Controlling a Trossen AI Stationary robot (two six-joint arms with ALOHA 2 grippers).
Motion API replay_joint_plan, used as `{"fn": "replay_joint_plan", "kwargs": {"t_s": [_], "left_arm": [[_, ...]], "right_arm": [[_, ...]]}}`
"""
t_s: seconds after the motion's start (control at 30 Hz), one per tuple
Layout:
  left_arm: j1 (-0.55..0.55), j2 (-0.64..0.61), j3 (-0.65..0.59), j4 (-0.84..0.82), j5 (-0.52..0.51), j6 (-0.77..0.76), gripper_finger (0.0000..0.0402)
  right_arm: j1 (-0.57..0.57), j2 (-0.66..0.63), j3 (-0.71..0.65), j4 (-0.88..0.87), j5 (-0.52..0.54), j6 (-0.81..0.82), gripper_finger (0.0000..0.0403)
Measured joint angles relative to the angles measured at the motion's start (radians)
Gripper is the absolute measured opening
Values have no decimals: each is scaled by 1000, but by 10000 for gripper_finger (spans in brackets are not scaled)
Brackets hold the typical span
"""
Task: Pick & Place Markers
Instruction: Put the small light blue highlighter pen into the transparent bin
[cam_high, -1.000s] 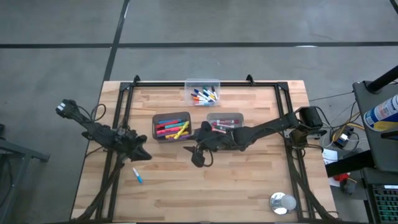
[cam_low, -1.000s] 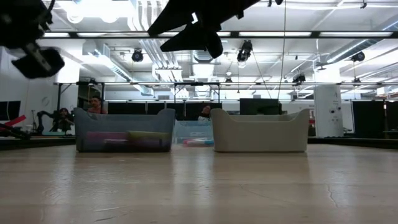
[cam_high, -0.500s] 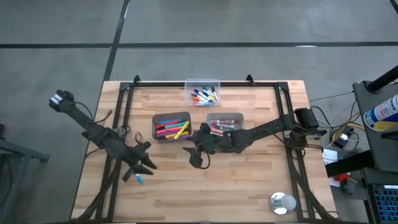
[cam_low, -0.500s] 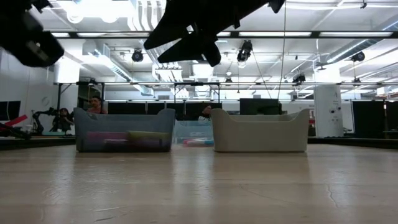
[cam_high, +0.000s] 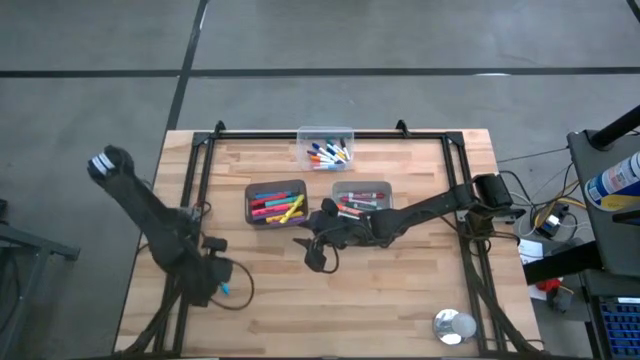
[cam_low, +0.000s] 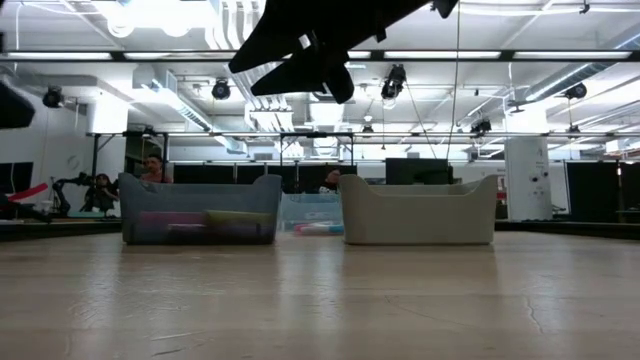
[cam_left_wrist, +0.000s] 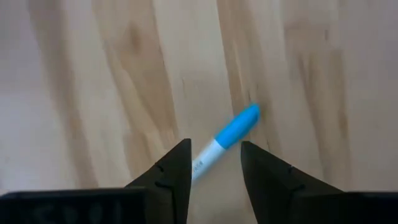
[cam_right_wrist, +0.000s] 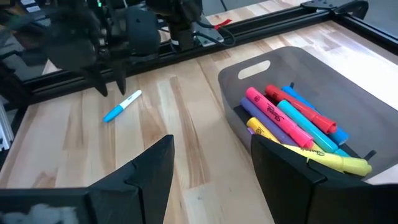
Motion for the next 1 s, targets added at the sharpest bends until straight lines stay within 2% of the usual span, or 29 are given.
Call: {"fn": "replay_joint_plan", "kwargs": {"t_s": [0.13,0.53,0.77,1.0], "left_arm": [[-54,106,3,3,32,-42,131],[-93,276,12,6,-17,-21,131],[-93,324,12,19,-34,-20,128],[-93,325,9,50,-64,-61,94]], "right_arm": [[1,0,0,-1,0,-2,210],[5,0,0,0,0,2,210],[7,0,0,4,0,2,210],[7,-1,0,6,0,4,210]]}}
